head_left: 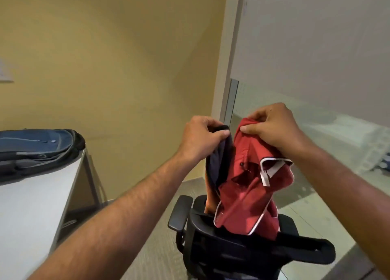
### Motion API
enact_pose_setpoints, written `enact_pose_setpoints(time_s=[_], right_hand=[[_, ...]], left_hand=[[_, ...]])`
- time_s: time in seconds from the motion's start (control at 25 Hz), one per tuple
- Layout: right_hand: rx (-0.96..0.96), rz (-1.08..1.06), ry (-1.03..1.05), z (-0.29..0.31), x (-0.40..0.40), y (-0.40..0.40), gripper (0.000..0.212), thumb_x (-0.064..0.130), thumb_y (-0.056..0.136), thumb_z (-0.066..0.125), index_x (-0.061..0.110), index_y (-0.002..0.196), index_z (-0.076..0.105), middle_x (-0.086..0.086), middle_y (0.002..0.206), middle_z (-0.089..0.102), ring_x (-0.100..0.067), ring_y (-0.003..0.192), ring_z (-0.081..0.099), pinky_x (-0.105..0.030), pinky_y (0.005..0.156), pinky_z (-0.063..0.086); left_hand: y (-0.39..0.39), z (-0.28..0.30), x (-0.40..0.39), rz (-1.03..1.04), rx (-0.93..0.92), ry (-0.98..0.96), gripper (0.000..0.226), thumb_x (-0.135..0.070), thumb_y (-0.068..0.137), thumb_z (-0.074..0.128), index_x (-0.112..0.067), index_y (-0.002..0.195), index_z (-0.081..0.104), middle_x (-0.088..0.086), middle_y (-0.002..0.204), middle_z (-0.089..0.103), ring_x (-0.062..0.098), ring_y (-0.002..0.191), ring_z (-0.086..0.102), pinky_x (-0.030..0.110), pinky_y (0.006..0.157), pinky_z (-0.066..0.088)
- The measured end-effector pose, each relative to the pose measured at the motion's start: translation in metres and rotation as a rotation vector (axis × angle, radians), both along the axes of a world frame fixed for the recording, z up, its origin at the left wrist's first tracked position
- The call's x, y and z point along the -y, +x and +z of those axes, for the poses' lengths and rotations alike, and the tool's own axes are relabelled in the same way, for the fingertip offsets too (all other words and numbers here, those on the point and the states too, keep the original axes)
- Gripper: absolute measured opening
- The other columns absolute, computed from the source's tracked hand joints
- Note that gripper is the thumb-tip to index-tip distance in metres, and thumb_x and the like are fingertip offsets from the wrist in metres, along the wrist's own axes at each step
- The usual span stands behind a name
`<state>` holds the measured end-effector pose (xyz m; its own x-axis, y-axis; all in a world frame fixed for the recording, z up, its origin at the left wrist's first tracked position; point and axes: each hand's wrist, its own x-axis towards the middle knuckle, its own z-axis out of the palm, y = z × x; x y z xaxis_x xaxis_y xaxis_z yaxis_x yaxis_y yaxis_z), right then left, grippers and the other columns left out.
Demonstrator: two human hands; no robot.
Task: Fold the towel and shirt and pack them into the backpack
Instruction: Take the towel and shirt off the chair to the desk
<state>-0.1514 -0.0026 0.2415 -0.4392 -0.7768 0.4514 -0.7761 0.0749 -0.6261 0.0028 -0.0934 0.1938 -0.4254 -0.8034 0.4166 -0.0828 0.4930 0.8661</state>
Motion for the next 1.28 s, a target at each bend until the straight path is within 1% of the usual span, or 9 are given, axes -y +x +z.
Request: enact_pose_setpoints(time_s=[0.12, 0.28, 0.44, 0.52, 0.6, 0.72, 0.92, 1.04, 1.28], right_hand=[[0.299, 0.169, -0.121, 0.017, 0.051, 0.015, 0.018, 0.008, 0.064, 0.087, 0.018, 0.074, 0.077, -0.002, 0.073, 0.075, -0.013, 0.067, 0.069, -0.038, 0.077, 0.061], [0.423, 0.405, -0.180, 0.060, 0.113, 0.052, 0.021, 0.000, 0.066, 0.084, 0.018, 0.071, 0.073, -0.001, 0.067, 0.072, -0.011, 0.059, 0.067, -0.027, 0.065, 0.059], [0.399, 0.652, -0.193, 0.098, 0.174, 0.113, 0.016, -0.004, 0.064, 0.082, 0.009, 0.072, 0.076, -0.003, 0.060, 0.071, -0.014, 0.054, 0.065, -0.026, 0.059, 0.057], [0.375, 0.749, -0.215, 0.114, 0.201, 0.155, 0.015, -0.003, 0.062, 0.082, 0.007, 0.072, 0.077, -0.007, 0.063, 0.072, -0.016, 0.054, 0.065, -0.030, 0.060, 0.058], [0.349, 0.831, -0.236, 0.128, 0.229, 0.203, 0.016, 0.002, 0.060, 0.084, 0.008, 0.074, 0.078, -0.012, 0.071, 0.073, -0.018, 0.057, 0.068, -0.034, 0.062, 0.061], [0.320, 0.931, -0.241, 0.139, 0.270, 0.280, 0.017, 0.010, 0.059, 0.086, 0.011, 0.075, 0.079, -0.009, 0.074, 0.075, -0.019, 0.063, 0.073, -0.037, 0.063, 0.062], [0.344, 1.059, -0.239, 0.140, 0.325, 0.419, 0.021, 0.018, 0.059, 0.088, 0.016, 0.077, 0.079, 0.000, 0.073, 0.075, -0.011, 0.064, 0.073, -0.032, 0.063, 0.062], [0.341, 1.130, -0.190, 0.132, 0.349, 0.506, 0.017, 0.020, 0.058, 0.088, 0.018, 0.072, 0.079, 0.003, 0.069, 0.075, -0.010, 0.066, 0.073, -0.033, 0.066, 0.063], [0.295, 1.249, -0.133, 0.110, 0.375, 0.647, 0.013, 0.021, 0.063, 0.086, 0.021, 0.073, 0.079, 0.006, 0.073, 0.074, -0.006, 0.071, 0.071, -0.028, 0.070, 0.062]], left_hand=[[0.006, 0.031, 0.035, 0.060, -0.088, 0.010, 0.010, -0.016, 0.076, 0.082, -0.014, 0.085, 0.078, 0.002, 0.081, 0.077, 0.018, 0.080, 0.074, 0.044, 0.079, 0.060], [0.048, 0.079, 0.077, 0.212, -0.150, -0.035, 0.011, -0.012, 0.074, 0.082, -0.021, 0.072, 0.075, 0.004, 0.075, 0.076, 0.015, 0.072, 0.071, 0.046, 0.078, 0.061], [0.120, 0.125, 0.105, 0.404, -0.092, -0.106, 0.008, -0.013, 0.073, 0.081, -0.019, 0.071, 0.076, 0.009, 0.077, 0.075, 0.016, 0.067, 0.068, 0.039, 0.070, 0.059], [0.163, 0.145, 0.115, 0.515, -0.049, -0.139, 0.005, -0.014, 0.074, 0.080, -0.015, 0.076, 0.077, 0.014, 0.082, 0.076, 0.019, 0.067, 0.068, 0.037, 0.067, 0.057], [0.212, 0.161, 0.123, 0.644, -0.025, -0.165, 0.010, -0.015, 0.073, 0.080, -0.012, 0.081, 0.077, 0.014, 0.083, 0.076, 0.023, 0.072, 0.073, 0.043, 0.071, 0.062], [0.285, 0.172, 0.132, 0.814, 0.001, -0.217, 0.010, -0.016, 0.073, 0.081, -0.012, 0.081, 0.075, 0.010, 0.081, 0.075, 0.021, 0.074, 0.074, 0.049, 0.068, 0.062], [0.407, 0.170, 0.147, 1.083, 0.006, -0.240, 0.010, -0.017, 0.074, 0.081, -0.014, 0.082, 0.075, 0.005, 0.080, 0.075, 0.016, 0.073, 0.074, 0.037, 0.065, 0.063], [0.477, 0.161, 0.156, 1.204, -0.005, -0.217, 0.008, -0.017, 0.075, 0.081, -0.017, 0.079, 0.074, 0.003, 0.080, 0.075, 0.014, 0.073, 0.074, 0.026, 0.059, 0.056], [0.593, 0.135, 0.178, 1.407, 0.044, -0.175, 0.011, -0.018, 0.074, 0.080, -0.014, 0.083, 0.076, 0.001, 0.082, 0.075, 0.013, 0.078, 0.073, 0.032, 0.072, 0.061]])
